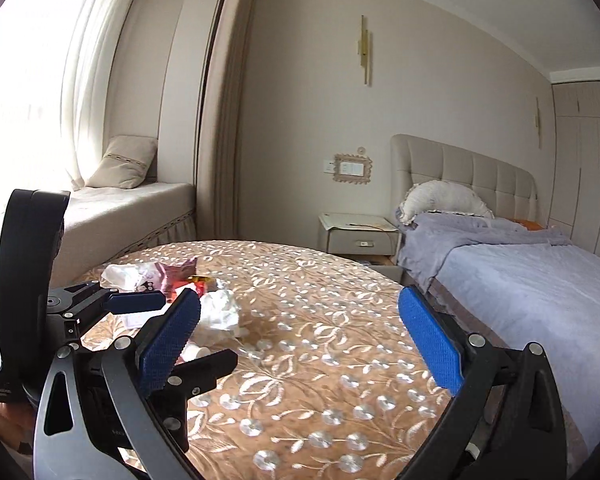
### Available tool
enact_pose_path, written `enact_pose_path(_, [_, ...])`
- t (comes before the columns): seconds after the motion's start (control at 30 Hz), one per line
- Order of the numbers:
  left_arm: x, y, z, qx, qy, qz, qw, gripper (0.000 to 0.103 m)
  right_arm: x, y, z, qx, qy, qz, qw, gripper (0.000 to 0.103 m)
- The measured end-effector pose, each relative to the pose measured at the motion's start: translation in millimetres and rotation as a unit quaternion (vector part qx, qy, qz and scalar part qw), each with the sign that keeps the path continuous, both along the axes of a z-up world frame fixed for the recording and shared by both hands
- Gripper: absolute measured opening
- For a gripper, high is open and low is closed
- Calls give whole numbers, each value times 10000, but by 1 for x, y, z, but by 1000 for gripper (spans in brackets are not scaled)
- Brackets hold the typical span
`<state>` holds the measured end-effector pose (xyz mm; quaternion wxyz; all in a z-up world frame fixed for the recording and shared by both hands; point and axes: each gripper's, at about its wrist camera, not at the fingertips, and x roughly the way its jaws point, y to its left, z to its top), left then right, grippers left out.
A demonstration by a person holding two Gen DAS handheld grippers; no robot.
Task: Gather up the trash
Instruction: 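Return both tools to the table above the remaining trash, then grasp the crumpled plastic wrapper with the right tool while the left tool grasps the clear box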
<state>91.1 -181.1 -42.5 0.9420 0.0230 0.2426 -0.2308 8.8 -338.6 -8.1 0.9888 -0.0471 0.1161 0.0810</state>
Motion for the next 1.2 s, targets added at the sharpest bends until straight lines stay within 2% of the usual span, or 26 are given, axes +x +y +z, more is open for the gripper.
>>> enact_pose_path(0.33, [18, 107, -20, 26, 200, 855, 9961, 98, 46, 68, -10, -126, 347, 600, 9975, 99])
enact_pose_path(0.53, [38, 151, -34, -98, 513, 1010, 9935, 98, 70, 100, -23, -224, 609, 803, 9947, 99])
enact_pose_path(0.7, [57, 165, -46, 229, 684, 1168, 9905, 98, 96, 114, -37, -209, 903, 851, 9921, 99])
enact_pose_path(0.9, [86, 170, -61, 587, 922, 957, 9894, 98, 123, 130, -57, -266, 1295, 855, 9875, 99])
enact_pose_path(1.0, [101, 171, -70, 631, 1067, 762, 9894, 98, 135, 134, -69, -259, 1522, 866, 9842, 99])
enact_pose_path(1.07, [110, 172, -77, 615, 1185, 622, 9891, 98, 141, 137, -75, -268, 1649, 884, 9820, 93])
enact_pose_path(1.13, [119, 174, -81, 509, 1372, 496, 9880, 98, 147, 139, -81, -295, 1760, 899, 9798, 74])
enact_pose_path(1.2, [125, 176, -82, 422, 1412, 441, 9881, 98, 153, 141, -88, -288, 1939, 933, 9762, 67])
